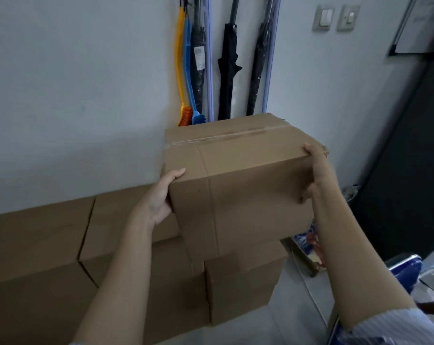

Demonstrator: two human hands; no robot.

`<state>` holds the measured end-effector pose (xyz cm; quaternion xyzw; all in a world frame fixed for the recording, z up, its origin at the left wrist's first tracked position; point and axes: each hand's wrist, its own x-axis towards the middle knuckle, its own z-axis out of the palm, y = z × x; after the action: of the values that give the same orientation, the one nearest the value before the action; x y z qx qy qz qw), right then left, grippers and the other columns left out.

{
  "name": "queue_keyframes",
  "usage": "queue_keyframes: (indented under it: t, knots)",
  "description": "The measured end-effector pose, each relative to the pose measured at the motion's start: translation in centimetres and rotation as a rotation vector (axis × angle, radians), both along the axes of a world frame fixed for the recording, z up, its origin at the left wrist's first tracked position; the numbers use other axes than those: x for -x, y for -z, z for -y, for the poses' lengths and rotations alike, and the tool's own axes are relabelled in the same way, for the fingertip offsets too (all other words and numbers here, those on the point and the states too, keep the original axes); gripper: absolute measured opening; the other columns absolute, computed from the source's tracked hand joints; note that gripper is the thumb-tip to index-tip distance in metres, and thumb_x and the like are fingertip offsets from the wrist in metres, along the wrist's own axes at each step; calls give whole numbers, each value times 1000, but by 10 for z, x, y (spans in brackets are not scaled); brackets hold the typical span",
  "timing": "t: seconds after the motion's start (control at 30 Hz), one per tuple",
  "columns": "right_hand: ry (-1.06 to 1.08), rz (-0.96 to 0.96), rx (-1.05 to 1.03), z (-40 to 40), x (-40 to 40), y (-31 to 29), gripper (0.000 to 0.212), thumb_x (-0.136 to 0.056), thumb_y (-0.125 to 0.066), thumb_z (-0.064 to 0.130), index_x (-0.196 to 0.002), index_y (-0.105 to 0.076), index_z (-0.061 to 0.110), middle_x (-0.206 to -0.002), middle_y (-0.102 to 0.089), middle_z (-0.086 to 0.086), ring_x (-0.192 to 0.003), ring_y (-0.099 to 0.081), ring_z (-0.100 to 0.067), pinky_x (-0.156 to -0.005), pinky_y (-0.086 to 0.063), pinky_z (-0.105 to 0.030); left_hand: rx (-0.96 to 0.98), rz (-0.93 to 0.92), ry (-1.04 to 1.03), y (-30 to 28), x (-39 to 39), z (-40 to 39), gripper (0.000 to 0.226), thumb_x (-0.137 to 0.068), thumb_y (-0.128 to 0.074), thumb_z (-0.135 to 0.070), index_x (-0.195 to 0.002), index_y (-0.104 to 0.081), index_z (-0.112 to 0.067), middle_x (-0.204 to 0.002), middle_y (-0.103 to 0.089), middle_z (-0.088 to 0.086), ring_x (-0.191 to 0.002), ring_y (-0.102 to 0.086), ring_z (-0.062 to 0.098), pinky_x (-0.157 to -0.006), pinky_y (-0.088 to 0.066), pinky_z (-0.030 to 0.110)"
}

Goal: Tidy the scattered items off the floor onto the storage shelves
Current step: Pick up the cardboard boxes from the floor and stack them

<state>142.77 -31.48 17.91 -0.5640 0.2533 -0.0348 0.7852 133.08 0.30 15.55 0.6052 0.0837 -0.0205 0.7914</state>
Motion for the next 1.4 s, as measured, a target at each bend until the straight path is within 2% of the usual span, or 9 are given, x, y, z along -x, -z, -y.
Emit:
queue_keyframes:
  t: [0.27,0.43,0.6,0.73,0.83,1.0,1.17,1.27,1.4]
  knots:
    - [8,-4,6,84,-33,11,100,-67,-76,56,-148,-27,22,-148,-35,-7,-135,-33,-38,-102,-18,-75,-136,-74,23,10,-42,78,32,-86,-60,-52,-98,-63,-23,-95,-57,10,-91,-56,25,-80,-44,39]
    - [-78,-47,3,99,-54,46,95,-75,-74,53,-149,-25,21,-151,-33,-9,-136,-33,-38,-105,-22,-70,-115,-178,16,46,-44,99,32,-76,-68,-54,-75,-58,-24,-68,-48,2,-62,-43,16,-59,-32,29]
    - [-216,-108,-114,92,-61,103,79,-81,-74,43,-145,-35,21,-150,-36,-10,-136,-35,-34,-110,-25,-59,-62,-181,-138,99,-40,96,55,-69,-80,-46,-116,-69,-20,-112,-72,-4,-111,-64,14,-109,-40,37]
    - [-278,-135,-129,96,-76,137,70,-88,-69,37,-145,-35,14,-152,-34,-12,-139,-32,-35,-113,-23,-58,-96,-219,-148,126,-42,93,95,-43,-92,-56,-126,-63,-18,-118,-70,-3,-116,-62,17,-113,-35,44]
    - [-323,-154,-115,102,-90,164,48,-94,-64,28,-134,-41,14,-146,-41,-15,-132,-40,-36,-110,-31,-62,-111,-220,-197,138,-42,102,76,-69,-87,-34,-134,-50,-29,-127,-63,-7,-118,-57,14,-113,-35,40]
    - [-327,-195,-104,100,-97,212,38,-99,-54,9,-136,-45,15,-136,-49,-12,-125,-49,-36,-98,-48,-55,-159,-319,-193,174,-49,102,107,-82,-76,-21,-156,0,-28,-152,-36,-9,-135,-40,13,-116,-27,33]
    - [-303,-221,47,97,-103,246,39,-97,-54,14,-135,-54,27,-124,-62,-14,-103,-64,-36,-79,-59,-48,-702,-438,-188,190,-54,120,113,-85,-70,-45,-154,14,-13,-163,6,3,-150,-2,21,-120,-8,33]
    - [-429,-315,320,92,-114,235,43,-99,-47,23,-139,-44,11,-126,-55,-17,-101,-60,-36,-75,-59,-50,-1180,-524,-179,205,-59,144,134,-67,-47,-88,-152,18,-8,-159,22,18,-146,24,34,-119,4,47]
    - [-641,-377,717,66,-112,225,119,-75,-79,48,-155,5,22,-157,-4,-20,-125,-42,-46,-79,-54,-49,-1441,-501,-91,216,-69,167,129,-54,-7,-101,-144,33,-17,-149,42,17,-129,50,37,-93,36,60]
